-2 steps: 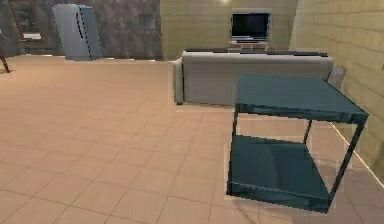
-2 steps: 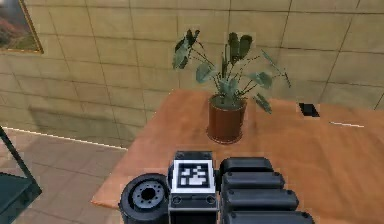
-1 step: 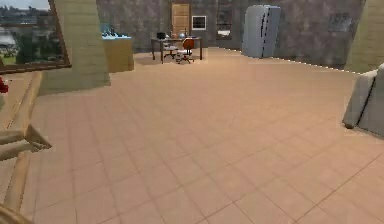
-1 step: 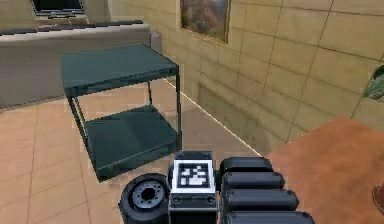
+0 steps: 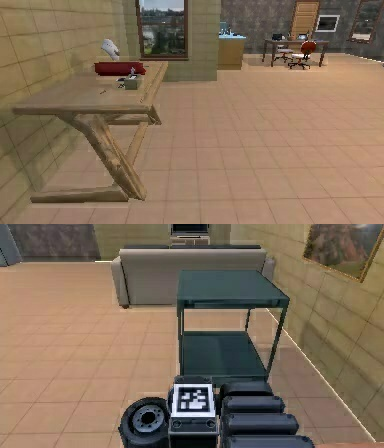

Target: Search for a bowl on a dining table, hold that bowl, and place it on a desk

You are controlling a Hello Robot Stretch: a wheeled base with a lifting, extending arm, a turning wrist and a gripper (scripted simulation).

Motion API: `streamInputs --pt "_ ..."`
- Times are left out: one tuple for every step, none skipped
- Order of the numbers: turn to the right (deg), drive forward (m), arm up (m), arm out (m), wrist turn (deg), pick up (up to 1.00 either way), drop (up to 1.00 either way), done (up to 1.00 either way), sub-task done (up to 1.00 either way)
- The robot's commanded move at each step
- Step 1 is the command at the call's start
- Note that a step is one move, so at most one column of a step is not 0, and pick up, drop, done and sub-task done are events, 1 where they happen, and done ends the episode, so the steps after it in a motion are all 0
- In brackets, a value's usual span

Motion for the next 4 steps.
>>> streamInputs --pt "0.0 0.20 0.00 0.00 0.0 0.00 0.00 0.00 0.00" --pt "15.0 0.00 0.00 0.00 0.0 0.00 0.00 0.00 0.00" --pt "0.0 0.90 0.00 0.00 0.0 0.00 0.00 0.00 0.00" --pt "-15.0 0.00 0.00 0.00 0.0 0.00 0.00 0.00 0.00"
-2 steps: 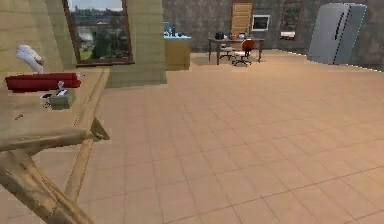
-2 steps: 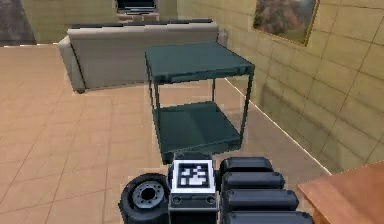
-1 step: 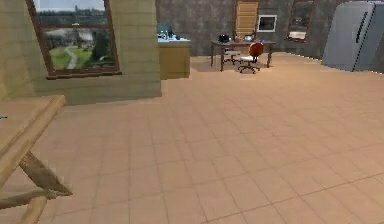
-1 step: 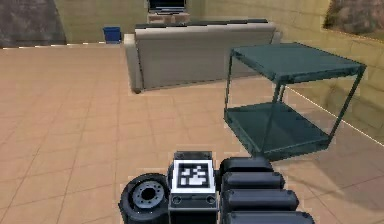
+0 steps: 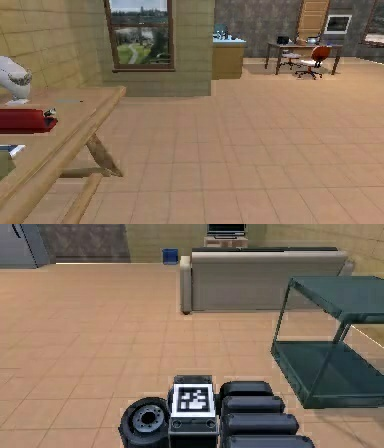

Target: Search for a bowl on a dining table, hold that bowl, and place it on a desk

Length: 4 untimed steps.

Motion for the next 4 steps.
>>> streamInputs --pt "0.0 0.85 0.00 0.00 0.0 0.00 0.00 0.00 0.00" --pt "45.0 0.00 0.00 0.00 0.0 0.00 0.00 0.00 0.00" --pt "45.0 0.00 0.00 0.00 0.0 0.00 0.00 0.00 0.00" --pt "9.0 0.00 0.00 0.00 0.0 0.00 0.00 0.00 0.00"
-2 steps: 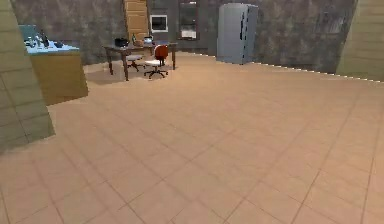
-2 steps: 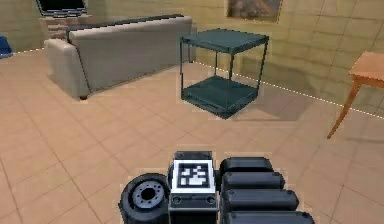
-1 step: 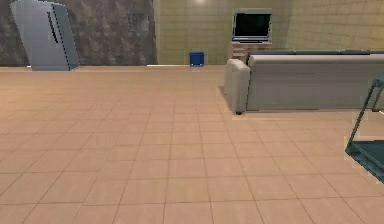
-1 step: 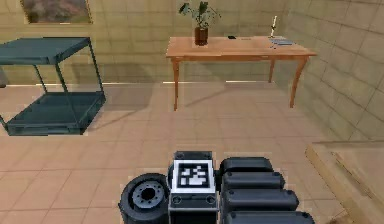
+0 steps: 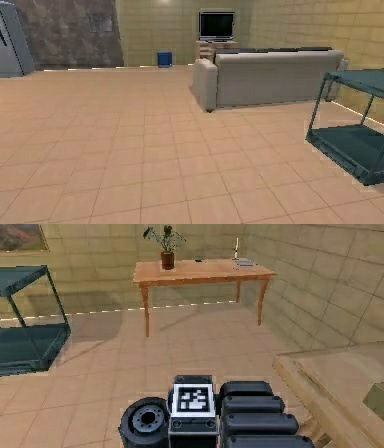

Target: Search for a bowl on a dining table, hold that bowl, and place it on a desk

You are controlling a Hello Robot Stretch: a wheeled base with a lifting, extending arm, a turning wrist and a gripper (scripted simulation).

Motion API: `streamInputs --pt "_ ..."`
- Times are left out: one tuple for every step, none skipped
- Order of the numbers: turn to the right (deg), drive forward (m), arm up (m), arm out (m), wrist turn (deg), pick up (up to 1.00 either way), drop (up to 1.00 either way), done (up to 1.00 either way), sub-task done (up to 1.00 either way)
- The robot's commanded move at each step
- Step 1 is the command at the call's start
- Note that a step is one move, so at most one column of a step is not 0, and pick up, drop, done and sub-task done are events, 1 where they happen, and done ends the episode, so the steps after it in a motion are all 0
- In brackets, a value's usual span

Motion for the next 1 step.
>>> streamInputs --pt "-45.0 0.00 0.00 0.00 0.0 0.00 0.00 0.00 0.00"
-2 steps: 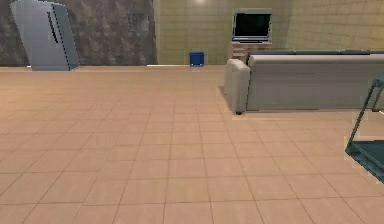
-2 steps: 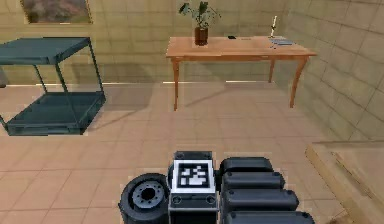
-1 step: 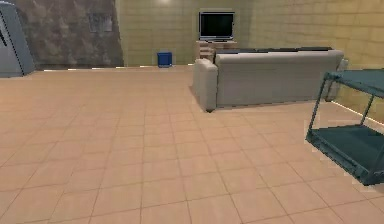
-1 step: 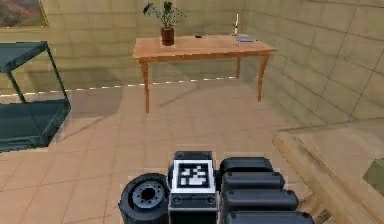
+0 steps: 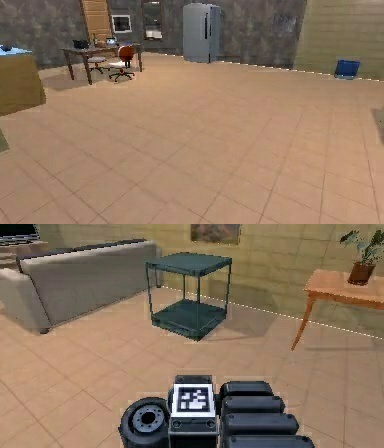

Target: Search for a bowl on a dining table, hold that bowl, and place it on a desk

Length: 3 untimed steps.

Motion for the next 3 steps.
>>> streamInputs --pt "-45.0 0.00 0.00 0.00 0.0 0.00 0.00 0.00 0.00" --pt "-27.0 0.00 0.00 0.00 0.0 0.00 0.00 0.00 0.00" --pt "45.0 0.00 0.00 0.00 0.0 0.00 0.00 0.00 0.00"
